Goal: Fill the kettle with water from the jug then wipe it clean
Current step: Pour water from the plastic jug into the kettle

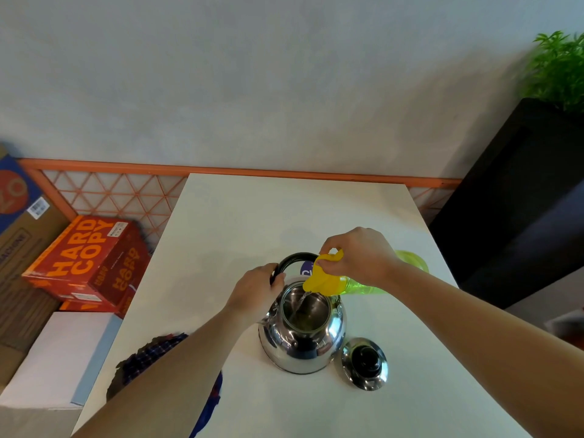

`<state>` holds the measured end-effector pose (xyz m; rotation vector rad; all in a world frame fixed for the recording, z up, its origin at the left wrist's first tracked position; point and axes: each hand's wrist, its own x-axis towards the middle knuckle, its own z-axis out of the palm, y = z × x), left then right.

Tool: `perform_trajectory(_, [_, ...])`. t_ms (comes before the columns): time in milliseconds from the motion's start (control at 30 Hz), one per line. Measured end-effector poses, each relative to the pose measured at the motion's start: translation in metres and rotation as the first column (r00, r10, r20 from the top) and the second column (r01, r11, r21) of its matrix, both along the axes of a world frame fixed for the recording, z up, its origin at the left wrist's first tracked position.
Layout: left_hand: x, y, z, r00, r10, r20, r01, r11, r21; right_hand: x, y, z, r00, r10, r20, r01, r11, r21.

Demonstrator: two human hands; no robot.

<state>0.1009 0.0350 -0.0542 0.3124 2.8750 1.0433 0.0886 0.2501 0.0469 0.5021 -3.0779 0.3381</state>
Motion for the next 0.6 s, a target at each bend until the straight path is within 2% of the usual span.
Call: perform_trajectory(600, [-0.0008,-0.0008,-0.0031,1.000,-0.002,0.006,0.002,1.000,0.010,0.0002,-0.0013,-0.0013,1.000,0.010,-0.001,-0.010,1.000,0.017])
